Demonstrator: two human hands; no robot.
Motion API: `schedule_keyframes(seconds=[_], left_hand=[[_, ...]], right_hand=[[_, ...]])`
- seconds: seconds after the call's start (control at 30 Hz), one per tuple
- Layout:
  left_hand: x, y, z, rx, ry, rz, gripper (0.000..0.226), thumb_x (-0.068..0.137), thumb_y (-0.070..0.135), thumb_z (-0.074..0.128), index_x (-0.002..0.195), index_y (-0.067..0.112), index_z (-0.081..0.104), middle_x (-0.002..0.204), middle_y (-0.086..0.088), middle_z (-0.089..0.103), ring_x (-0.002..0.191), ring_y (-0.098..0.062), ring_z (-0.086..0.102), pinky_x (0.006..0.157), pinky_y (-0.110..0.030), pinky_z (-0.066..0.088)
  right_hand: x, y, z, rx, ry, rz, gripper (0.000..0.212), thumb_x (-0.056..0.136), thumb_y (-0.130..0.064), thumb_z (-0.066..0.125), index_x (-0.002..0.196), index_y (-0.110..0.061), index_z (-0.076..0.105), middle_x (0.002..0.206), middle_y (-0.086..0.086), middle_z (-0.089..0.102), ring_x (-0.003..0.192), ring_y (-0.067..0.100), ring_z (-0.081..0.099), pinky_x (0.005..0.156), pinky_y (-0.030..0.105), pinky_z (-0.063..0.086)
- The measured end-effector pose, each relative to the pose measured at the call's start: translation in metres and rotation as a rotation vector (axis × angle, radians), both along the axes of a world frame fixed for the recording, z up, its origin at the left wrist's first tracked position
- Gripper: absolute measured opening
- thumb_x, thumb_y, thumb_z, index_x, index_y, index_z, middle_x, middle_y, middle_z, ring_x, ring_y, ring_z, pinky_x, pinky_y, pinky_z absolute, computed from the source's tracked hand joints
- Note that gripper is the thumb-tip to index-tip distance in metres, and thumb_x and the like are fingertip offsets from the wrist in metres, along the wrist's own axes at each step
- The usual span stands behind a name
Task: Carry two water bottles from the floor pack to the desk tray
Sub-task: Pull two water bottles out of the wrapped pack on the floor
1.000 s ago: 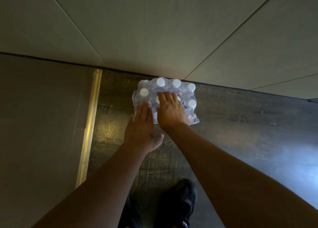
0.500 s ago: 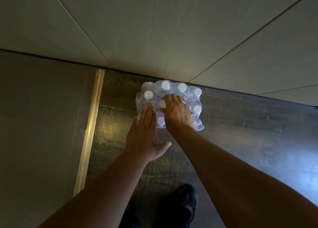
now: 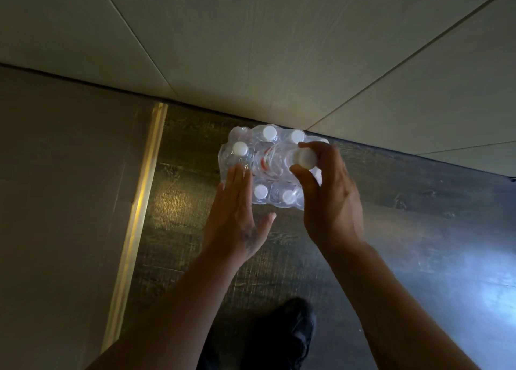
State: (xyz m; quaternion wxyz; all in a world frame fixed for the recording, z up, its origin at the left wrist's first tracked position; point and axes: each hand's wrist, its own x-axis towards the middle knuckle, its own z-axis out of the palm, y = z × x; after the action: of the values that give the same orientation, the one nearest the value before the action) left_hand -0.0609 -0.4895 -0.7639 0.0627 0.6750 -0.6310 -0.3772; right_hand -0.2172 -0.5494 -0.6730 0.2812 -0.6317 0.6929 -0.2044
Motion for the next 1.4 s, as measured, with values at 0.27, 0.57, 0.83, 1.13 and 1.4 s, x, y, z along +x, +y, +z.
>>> schedule_keyframes(seconds=[0.27, 0.57, 0.83, 1.13, 1.4], left_hand=[[-0.016, -0.021, 0.035, -0.036, 0.400, 0.241, 0.102, 0.091, 0.051, 0.081, 0.170, 0.037, 0.017, 0.179, 0.003, 0.030, 0.165, -0.018, 0.032, 0.128, -0.052, 0.043], [-0.023, -0.015, 0.046, -0.165, 0.738, 0.456, 0.071, 0.086, 0.040, 0.090, 0.147, 0.021, 0.057, 0.139, 0.003, 0.072, 0.135, -0.016, 0.068, 0.112, -0.041, 0.058], [-0.015, -0.013, 0.051, -0.134, 0.600, 0.505, 0.076, 0.071, 0.062, 0.088, 0.130, 0.078, 0.044, 0.125, 0.045, 0.064, 0.127, 0.013, 0.064, 0.100, -0.002, 0.050], [-0.009, -0.005, 0.038, -0.168, 0.591, 0.528, 0.082, 0.073, 0.037, 0.101, 0.130, 0.065, 0.051, 0.124, 0.032, 0.070, 0.118, 0.016, 0.067, 0.092, -0.002, 0.052], [-0.004, -0.005, 0.028, -0.137, 0.578, 0.518, 0.087, 0.072, 0.030, 0.101, 0.144, 0.035, 0.053, 0.132, 0.029, 0.065, 0.118, 0.024, 0.061, 0.095, 0.002, 0.047]], right_hand=[[-0.001, 0.011, 0.058, -0.163, 0.010, 0.106, 0.026, 0.102, -0.031, 0.054, 0.124, -0.018, 0.052, 0.116, -0.003, 0.066, 0.096, 0.011, 0.062, 0.072, 0.030, 0.055], [-0.005, 0.001, 0.054, -0.227, -0.261, 0.212, 0.031, 0.102, -0.045, 0.061, 0.119, -0.019, 0.060, 0.115, -0.010, 0.072, 0.107, 0.006, 0.071, 0.085, 0.028, 0.059], [-0.016, -0.027, -0.049, 0.283, 0.142, 0.058, 0.044, 0.101, -0.035, 0.060, 0.141, -0.018, 0.051, 0.143, 0.006, 0.059, 0.135, 0.025, 0.052, 0.108, 0.043, 0.048], [-0.002, -0.030, -0.104, 0.285, 0.488, 0.138, 0.050, 0.098, -0.029, 0.064, 0.145, -0.018, 0.051, 0.143, 0.006, 0.059, 0.135, 0.027, 0.053, 0.114, 0.041, 0.034], [0.003, -0.033, -0.120, 0.250, 0.677, 0.206, 0.042, 0.092, -0.024, 0.064, 0.131, -0.015, 0.052, 0.125, 0.005, 0.063, 0.118, 0.025, 0.061, 0.107, 0.039, 0.040]])
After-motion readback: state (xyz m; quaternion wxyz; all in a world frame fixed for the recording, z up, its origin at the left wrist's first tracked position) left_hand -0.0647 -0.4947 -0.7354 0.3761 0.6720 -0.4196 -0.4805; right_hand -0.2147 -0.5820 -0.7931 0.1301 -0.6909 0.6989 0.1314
